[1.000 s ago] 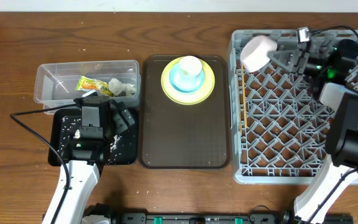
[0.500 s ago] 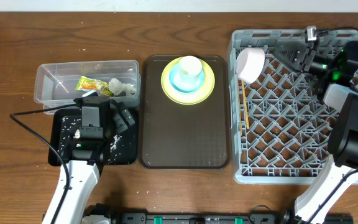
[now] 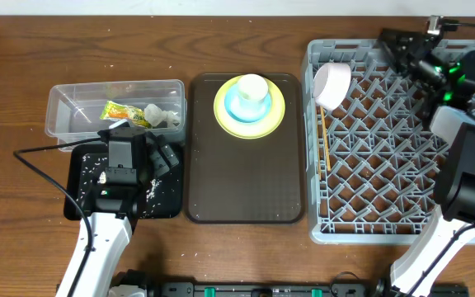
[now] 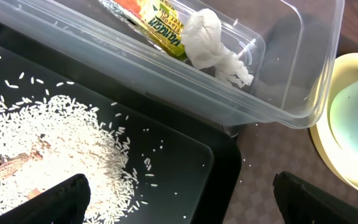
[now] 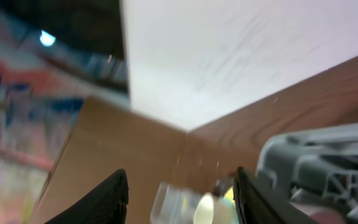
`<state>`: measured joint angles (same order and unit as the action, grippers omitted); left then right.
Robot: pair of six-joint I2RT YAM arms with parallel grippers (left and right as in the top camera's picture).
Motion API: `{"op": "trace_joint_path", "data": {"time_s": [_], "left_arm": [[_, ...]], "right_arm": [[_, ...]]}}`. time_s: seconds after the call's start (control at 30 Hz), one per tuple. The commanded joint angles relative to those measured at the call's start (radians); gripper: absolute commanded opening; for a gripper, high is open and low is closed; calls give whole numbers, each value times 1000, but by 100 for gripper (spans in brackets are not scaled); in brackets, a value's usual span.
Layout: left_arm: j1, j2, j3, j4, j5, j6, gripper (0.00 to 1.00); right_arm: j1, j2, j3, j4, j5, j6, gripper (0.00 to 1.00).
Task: Sort waste into correct bins and load items into the dishwasher rack
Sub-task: 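Stand the plate upright in the rack and release it with the right gripper, then move the right gripper left onto the white cup on the yellow plate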
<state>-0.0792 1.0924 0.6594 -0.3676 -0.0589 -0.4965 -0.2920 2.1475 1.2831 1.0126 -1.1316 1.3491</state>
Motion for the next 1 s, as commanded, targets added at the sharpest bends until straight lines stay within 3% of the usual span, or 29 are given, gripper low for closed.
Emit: {"op": "trace_joint_path", "data": {"time_s": [0.0, 0.2, 0.4, 0.5, 0.6, 0.73, 0.97], "left_arm": [[4, 2, 15, -3, -5, 6, 97], [4, 2, 15, -2, -5, 5, 97], [4, 2, 15, -2, -5, 6, 97], [4, 2, 15, -3, -5, 6, 97], [4, 2, 15, -3, -5, 6, 97], [4, 2, 15, -3, -5, 6, 97], [4, 2, 15, -2, -5, 6, 97]], "right_arm": [[45, 6, 19, -58, 155, -145, 52], [105, -17, 86, -373, 201, -416, 51], [153, -86, 326, -1007, 363, -797, 51], [203, -117, 486, -1380, 573, -1025, 51], [270, -129, 600, -1629, 753, -1209, 49], [363, -130, 652, -1792, 842, -1350, 47], [451, -125, 597, -1844, 924, -1381, 41]]}}
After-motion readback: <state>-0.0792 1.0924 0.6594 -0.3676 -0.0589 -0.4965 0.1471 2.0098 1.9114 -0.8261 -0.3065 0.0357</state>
